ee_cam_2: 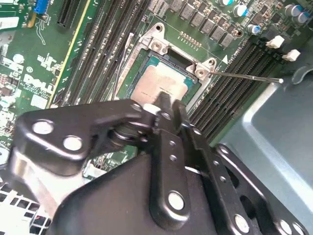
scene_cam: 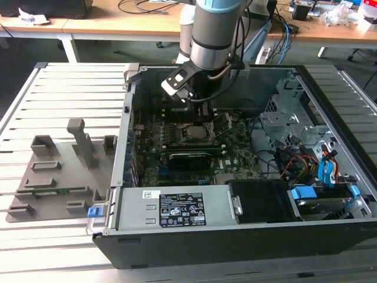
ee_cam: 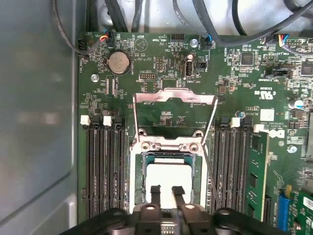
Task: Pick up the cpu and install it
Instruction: 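Place the cpu into insertion slot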
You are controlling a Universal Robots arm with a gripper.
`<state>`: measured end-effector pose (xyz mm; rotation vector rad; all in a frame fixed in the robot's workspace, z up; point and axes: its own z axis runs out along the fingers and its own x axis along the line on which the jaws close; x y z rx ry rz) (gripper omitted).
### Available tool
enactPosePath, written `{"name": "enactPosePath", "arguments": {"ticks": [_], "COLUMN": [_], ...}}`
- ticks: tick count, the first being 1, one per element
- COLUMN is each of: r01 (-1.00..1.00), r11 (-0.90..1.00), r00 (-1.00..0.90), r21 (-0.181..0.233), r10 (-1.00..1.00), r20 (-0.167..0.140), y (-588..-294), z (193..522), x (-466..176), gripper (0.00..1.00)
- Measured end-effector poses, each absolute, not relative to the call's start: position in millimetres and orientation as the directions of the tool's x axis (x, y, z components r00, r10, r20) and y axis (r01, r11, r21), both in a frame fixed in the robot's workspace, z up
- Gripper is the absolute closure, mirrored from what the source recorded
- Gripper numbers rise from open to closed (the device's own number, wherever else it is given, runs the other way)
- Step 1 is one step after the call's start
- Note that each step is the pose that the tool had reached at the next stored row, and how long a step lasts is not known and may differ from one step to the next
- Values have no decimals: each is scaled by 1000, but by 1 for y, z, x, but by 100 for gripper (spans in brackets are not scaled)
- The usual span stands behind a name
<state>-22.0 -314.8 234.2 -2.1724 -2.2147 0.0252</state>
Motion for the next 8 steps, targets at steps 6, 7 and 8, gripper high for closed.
{"name": "enactPosePath", "arguments": {"ticks": [6,7,8], "r01": [999,999,999], "r11": [20,20,20], "r00": [-19,-19,-19], "r21": [-39,-39,-39], "r10": [1000,1000,1000], "r20": [17,17,17], "y": [-315,-315,-315], "z": [253,257,261], "x": [-22,-22,-22], "gripper": [89,89,89]}}
